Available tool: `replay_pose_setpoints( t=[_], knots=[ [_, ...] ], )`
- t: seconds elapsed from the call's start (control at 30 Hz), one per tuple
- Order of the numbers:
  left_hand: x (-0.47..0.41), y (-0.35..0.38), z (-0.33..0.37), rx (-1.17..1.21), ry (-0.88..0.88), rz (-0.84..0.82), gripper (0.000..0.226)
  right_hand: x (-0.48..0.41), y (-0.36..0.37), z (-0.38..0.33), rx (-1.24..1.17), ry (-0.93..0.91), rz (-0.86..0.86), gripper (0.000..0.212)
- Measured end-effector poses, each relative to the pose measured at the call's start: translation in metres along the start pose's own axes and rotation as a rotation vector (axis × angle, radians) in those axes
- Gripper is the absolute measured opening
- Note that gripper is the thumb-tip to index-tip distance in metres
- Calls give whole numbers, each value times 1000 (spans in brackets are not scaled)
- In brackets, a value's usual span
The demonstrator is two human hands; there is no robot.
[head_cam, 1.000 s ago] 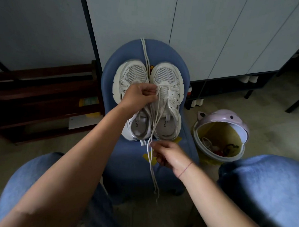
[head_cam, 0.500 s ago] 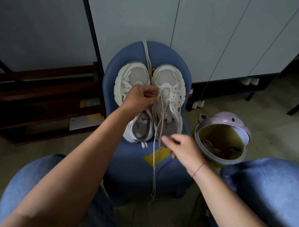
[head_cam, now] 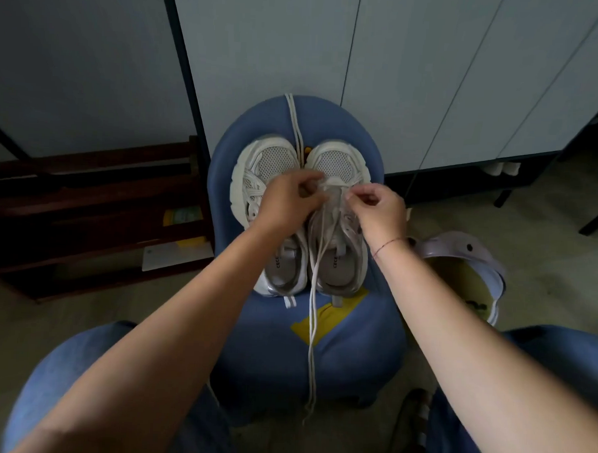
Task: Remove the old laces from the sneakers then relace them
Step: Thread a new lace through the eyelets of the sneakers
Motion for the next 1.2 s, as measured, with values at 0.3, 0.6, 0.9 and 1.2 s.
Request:
replay_pose_setpoints(
  t=[0.3,0.6,0.9,1.2],
  knots=[
    [-18,13,22,-435,101,78,13,39,-14,26,4,70,-62,45],
    [-24,15,21,-98,-56,-37,6,47,-20,24,-141,146,-64,42],
    [-16,8,27,364,-269,-50,13,48,-26,20,-111,171,-99,37],
    [2,-7,20,176,-78,-163,30,109,-17,11,35,260,-155,14]
  ],
)
Point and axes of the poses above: each hand's wrist, its own x-axis away from the middle knuckle, its own y-axis out of the palm, z = x × y, the point moved 1 cm from there along -x, towards the middle knuckle, and after that the axes turned 12 degrees about -x, right-handed, at the moved point
